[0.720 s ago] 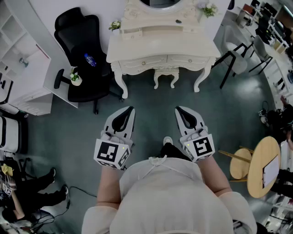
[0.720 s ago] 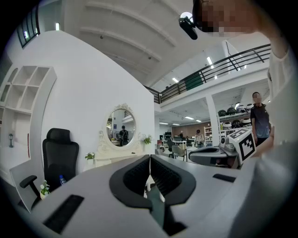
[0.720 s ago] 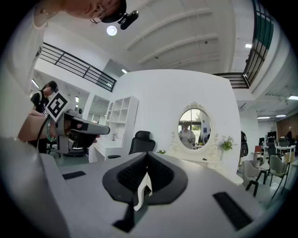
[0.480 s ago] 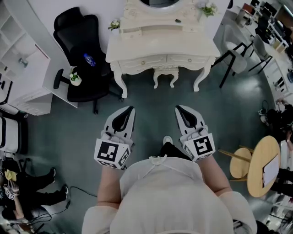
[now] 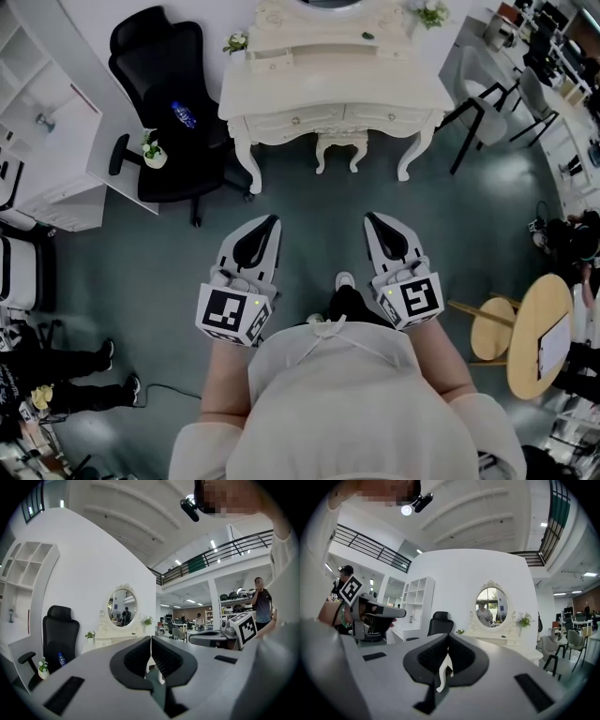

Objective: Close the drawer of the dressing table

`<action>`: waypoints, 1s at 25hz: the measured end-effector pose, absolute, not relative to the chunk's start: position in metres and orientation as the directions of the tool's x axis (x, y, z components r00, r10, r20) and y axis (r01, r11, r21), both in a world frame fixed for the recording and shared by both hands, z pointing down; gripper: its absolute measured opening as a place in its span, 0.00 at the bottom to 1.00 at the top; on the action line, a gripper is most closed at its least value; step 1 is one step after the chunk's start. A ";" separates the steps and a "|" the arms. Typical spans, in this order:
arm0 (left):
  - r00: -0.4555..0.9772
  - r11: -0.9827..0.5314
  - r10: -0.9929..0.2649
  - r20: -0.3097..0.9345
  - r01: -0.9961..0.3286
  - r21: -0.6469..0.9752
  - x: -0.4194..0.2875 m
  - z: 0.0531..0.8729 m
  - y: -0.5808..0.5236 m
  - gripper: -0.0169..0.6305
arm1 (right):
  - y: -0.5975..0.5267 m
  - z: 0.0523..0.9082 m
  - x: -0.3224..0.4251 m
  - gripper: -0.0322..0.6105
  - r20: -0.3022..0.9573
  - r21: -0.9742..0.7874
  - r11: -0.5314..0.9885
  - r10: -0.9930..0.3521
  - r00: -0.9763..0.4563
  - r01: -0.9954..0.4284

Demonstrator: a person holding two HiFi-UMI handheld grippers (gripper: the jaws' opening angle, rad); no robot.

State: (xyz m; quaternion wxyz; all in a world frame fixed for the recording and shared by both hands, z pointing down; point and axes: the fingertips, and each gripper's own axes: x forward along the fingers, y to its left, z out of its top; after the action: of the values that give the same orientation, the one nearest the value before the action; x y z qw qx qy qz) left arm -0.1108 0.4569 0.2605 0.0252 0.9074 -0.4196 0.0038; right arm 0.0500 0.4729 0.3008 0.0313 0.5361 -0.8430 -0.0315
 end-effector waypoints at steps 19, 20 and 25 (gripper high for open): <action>0.512 -0.512 -0.856 0.073 -0.859 0.025 -0.104 0.290 0.325 0.54 | 0.325 0.332 0.066 0.06 0.041 0.048 0.531 -0.847 -0.530 -0.846; 0.505 -0.504 -0.860 0.077 -0.863 0.025 -0.100 0.291 0.311 0.54 | 0.309 0.332 0.071 0.06 0.046 0.049 0.537 -0.844 -0.535 -0.842; 0.481 -0.480 -0.871 0.096 -0.876 0.041 -0.072 0.295 0.235 0.54 | 0.228 0.330 0.099 0.06 0.068 0.058 0.566 -0.824 -0.563 -0.822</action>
State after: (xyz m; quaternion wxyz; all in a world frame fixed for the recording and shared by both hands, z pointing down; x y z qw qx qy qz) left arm -0.0722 0.2350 0.2949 0.0421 0.8596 -0.5083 0.0309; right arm 0.0991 0.2277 0.3298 0.0435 0.4656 -0.8839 -0.0100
